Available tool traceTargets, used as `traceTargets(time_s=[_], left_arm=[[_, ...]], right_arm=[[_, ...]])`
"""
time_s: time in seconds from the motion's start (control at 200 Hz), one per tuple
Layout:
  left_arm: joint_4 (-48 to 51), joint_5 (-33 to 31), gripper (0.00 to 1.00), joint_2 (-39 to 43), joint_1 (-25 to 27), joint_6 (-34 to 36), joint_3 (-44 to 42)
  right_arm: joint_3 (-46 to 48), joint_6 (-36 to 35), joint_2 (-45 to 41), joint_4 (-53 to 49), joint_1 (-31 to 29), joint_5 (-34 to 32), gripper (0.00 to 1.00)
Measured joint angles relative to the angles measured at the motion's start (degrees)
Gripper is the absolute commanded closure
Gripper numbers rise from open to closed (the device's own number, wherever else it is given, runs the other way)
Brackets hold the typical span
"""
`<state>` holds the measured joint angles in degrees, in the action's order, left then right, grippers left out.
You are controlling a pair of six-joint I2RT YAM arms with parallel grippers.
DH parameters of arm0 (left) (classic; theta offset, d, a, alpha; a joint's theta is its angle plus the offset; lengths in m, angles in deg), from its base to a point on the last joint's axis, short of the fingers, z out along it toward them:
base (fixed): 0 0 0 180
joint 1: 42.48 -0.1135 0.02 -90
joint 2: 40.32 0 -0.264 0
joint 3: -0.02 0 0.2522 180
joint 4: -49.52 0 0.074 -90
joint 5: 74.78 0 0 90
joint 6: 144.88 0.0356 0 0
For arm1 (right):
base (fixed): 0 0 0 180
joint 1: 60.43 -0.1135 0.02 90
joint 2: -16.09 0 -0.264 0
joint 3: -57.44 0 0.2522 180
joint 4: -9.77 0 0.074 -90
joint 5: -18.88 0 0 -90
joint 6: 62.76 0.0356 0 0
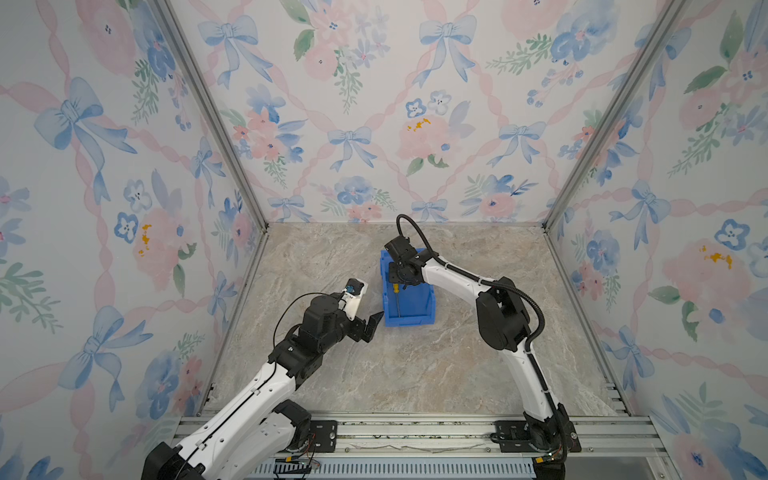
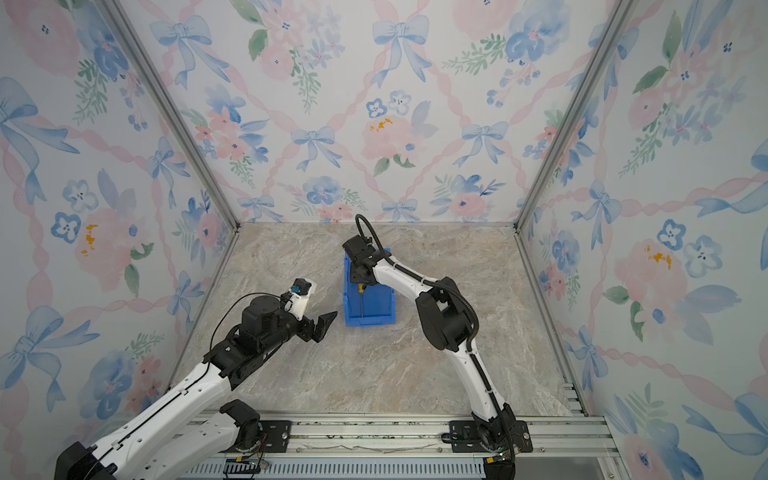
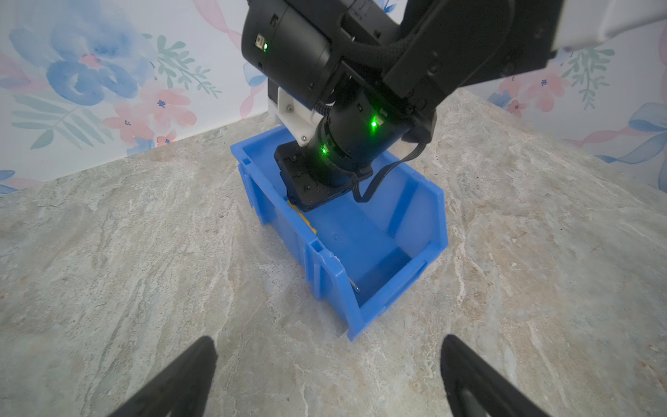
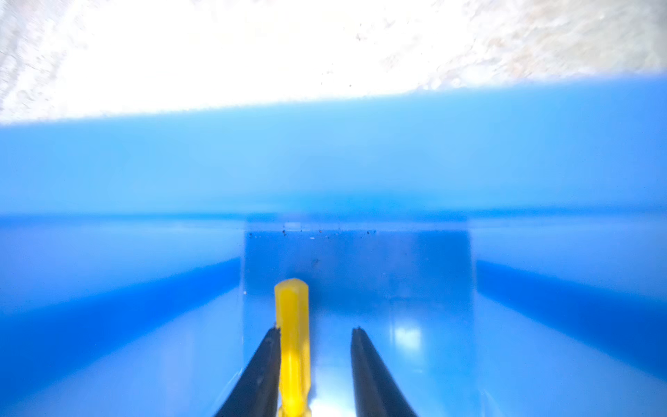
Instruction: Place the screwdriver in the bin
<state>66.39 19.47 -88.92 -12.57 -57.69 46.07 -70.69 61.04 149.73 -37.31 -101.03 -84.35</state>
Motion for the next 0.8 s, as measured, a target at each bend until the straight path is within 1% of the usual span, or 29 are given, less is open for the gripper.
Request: traceTargets(time_s=[0.1, 0.18, 0.3, 0.43, 0.6, 0.72, 0.8], left_arm=[[0.0, -1.1, 0.02, 0.1, 0.0, -0.3, 0.0], [0.0, -3.5, 0.02, 0.1, 0.0, -0.7, 0.0], [0.0, -7.6, 0.03, 0.1, 0.0, -1.9, 0.0], [0.0, -10.8, 0.02, 0.0, 0.0, -3.4, -0.4], [0.2, -17.2, 0.03, -1.1, -0.1, -5.3, -1.0], [-0.2, -22.5, 0.02, -1.3, -0.9, -6.5, -1.6], [-0.7, -26.1, 0.03, -2.2, -1.7, -7.7, -1.9]], right_arm=[[1.3, -0.5, -3.5, 0.1, -0.5, -1.2, 0.62], [3.2, -1.0, -7.7, 0.3, -1.3, -2.6, 0.62], [7.4, -1.9, -14.5, 1.4, -3.0, -4.3, 0.55], [14.7, -3.5, -23.1, 2.9, -4.6, -6.6, 0.49], [25.9, -6.4, -33.9, 3.6, -4.7, -9.9, 0.33], [34.1, -8.1, -42.2, 3.6, -3.5, -11.7, 0.21], [39.2, -10.0, -48.0, 3.6, -2.1, -12.3, 0.15]])
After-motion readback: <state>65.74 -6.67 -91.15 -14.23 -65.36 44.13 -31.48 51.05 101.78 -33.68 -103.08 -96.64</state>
